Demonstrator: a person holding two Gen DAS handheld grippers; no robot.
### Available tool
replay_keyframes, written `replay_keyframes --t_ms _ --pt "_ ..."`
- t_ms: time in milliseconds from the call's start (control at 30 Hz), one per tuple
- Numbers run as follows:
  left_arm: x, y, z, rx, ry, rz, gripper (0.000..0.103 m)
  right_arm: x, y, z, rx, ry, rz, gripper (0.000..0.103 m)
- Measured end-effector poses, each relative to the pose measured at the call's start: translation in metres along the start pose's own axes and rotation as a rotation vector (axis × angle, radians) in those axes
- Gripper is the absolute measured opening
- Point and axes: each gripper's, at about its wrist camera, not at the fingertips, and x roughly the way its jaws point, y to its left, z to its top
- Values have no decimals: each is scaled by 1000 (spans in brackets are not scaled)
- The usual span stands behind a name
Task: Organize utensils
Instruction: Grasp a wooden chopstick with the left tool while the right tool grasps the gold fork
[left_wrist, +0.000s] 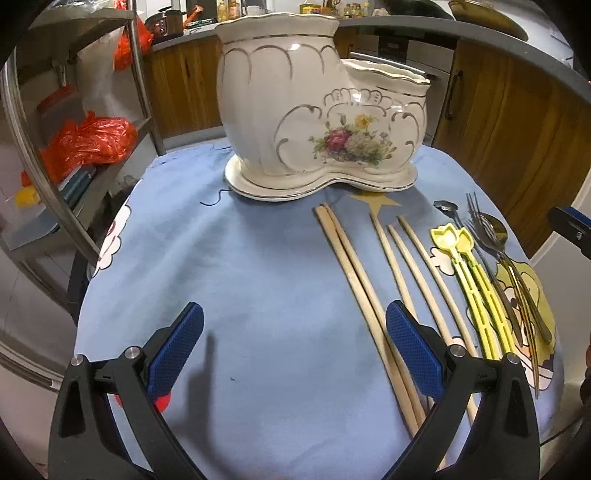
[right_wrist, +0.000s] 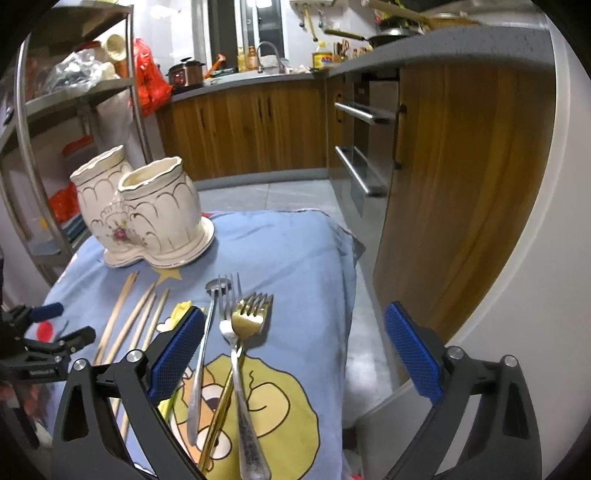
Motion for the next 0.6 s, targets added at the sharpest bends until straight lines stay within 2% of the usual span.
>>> replay_keyframes --t_ms 33,133,233,300,533,600 --pt "0 -1 -1 8 -3 -6 97 1 1 0 -2 7 7 85" --pt "1 -3 1 18 10 -28 82 4 7 -4 -37 49 35 68" --pt "4 -6 0 19 26 -44 73 7 18 -10 -92 83 47 58" --pt "6 -9 -1 27 31 -30 70 9 22 -12 -116 97 45 55" --pt "17 -14 6 16 46 -17 70 14 26 -15 -132 110 28 55" --pt "21 -17 9 28 49 11 70 15 24 -14 -123 109 26 55"
